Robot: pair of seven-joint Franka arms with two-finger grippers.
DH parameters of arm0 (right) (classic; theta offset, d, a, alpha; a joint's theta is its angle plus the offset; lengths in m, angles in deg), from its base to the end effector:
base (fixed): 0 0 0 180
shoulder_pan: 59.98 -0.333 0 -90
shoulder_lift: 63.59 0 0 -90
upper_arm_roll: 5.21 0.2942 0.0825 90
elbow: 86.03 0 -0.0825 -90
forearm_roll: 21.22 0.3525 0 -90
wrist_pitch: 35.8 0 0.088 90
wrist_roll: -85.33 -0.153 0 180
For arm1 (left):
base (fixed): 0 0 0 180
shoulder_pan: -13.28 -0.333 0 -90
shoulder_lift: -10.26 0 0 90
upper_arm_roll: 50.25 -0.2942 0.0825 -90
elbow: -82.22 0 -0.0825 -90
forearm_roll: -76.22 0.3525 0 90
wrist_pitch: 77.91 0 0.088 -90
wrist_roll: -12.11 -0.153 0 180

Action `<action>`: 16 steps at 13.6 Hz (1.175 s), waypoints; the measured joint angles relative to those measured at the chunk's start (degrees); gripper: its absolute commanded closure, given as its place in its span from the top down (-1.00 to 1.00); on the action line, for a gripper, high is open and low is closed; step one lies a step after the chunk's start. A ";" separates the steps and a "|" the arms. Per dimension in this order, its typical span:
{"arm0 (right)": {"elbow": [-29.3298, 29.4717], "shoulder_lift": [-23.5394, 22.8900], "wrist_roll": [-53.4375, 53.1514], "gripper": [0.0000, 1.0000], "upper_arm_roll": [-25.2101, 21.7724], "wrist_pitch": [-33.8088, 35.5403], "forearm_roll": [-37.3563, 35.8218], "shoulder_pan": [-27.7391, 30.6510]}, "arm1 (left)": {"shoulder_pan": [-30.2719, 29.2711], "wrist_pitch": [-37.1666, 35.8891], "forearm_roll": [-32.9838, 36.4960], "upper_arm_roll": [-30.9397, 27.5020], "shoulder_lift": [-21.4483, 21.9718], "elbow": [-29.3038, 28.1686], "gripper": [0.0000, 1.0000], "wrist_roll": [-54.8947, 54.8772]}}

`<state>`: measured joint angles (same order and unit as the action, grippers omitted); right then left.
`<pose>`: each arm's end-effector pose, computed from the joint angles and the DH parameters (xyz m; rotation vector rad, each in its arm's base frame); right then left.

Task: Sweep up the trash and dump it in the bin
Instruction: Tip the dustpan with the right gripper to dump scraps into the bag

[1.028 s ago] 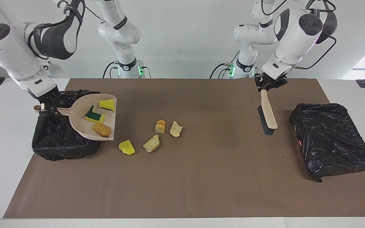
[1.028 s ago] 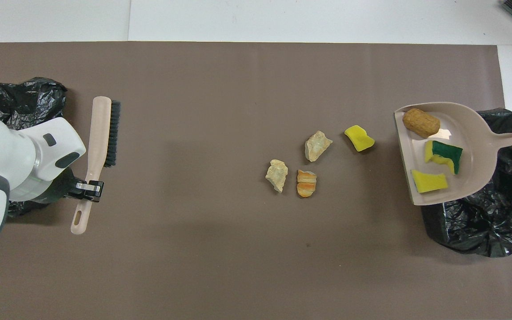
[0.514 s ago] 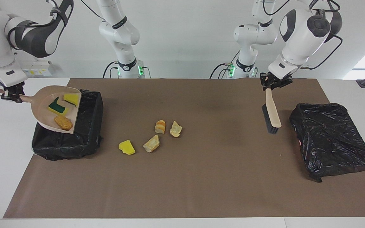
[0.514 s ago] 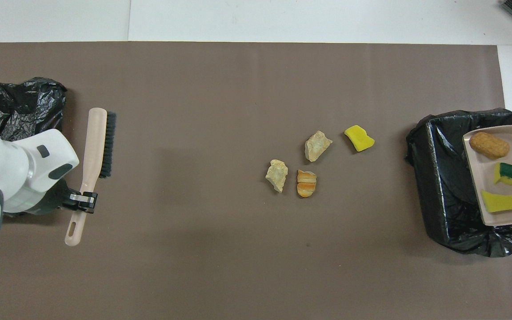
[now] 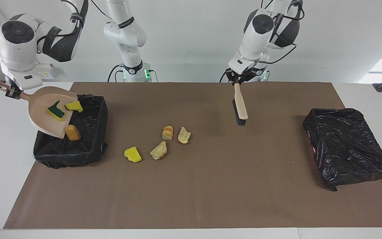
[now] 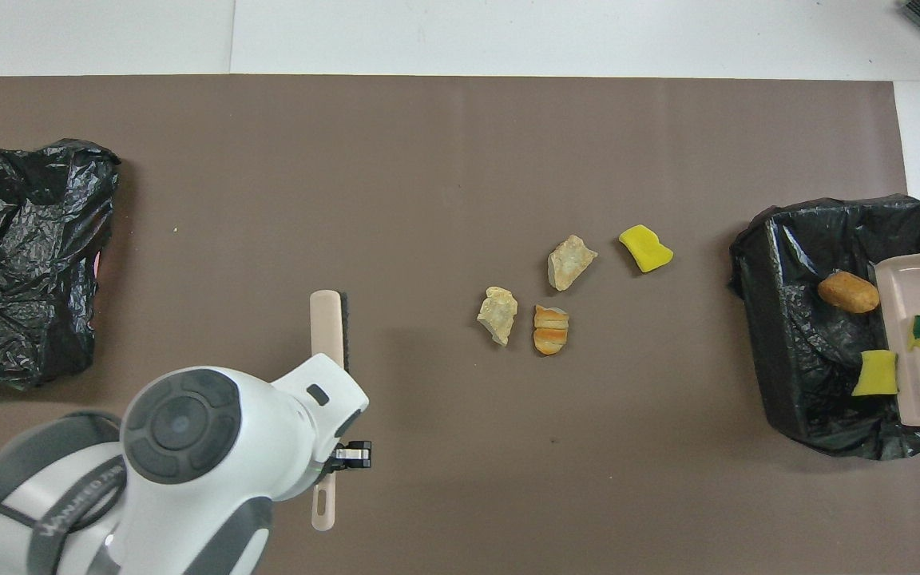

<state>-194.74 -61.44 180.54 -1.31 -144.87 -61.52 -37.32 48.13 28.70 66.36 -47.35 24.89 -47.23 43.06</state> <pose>0.4828 -0.2427 0.4862 1.8815 1.8577 -0.7419 0.3241 -0.2775 0.4026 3.0827 -0.0848 -0.3119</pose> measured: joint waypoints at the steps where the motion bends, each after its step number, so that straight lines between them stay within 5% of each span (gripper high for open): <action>1: 0.02 0.08 -1.64 -1.00 0.02 0.98 -1.28 -0.43 | 3.03 3.01 -0.50 0.04 -1.08 -1.70 -1.00 3.12; 6: 2.59 0.72 -4.36 -1.00 0.46 6.66 -5.76 -4.61 | 12.49 14.23 -2.14 0.03 -9.65 -3.98 -1.00 10.88; 12: 3.87 1.10 -9.21 -1.00 0.69 10.03 -10.69 -8.86 | 15.49 17.06 -3.12 -0.04 -10.02 -6.44 -0.91 12.24; 14: 5.38 1.38 -9.57 -1.00 0.66 11.13 -9.39 -8.82 | 15.76 17.83 -3.23 -0.10 -10.02 -6.65 0.16 13.59; 15: 6.45 1.50 -9.98 -1.00 0.69 12.29 -6.60 -8.82 | 15.77 18.30 -3.50 -0.13 -10.02 -6.69 0.47 14.36; 16: 7.24 1.62 -10.69 -1.00 0.77 13.43 -3.18 -8.84 | 15.77 18.64 -3.93 -0.19 -10.02 -6.70 0.58 14.68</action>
<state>-187.51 -59.82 169.84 -0.54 -131.44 -64.69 -46.16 63.90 47.33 62.43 -47.54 14.87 -53.92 57.74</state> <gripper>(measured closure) 0.687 0.687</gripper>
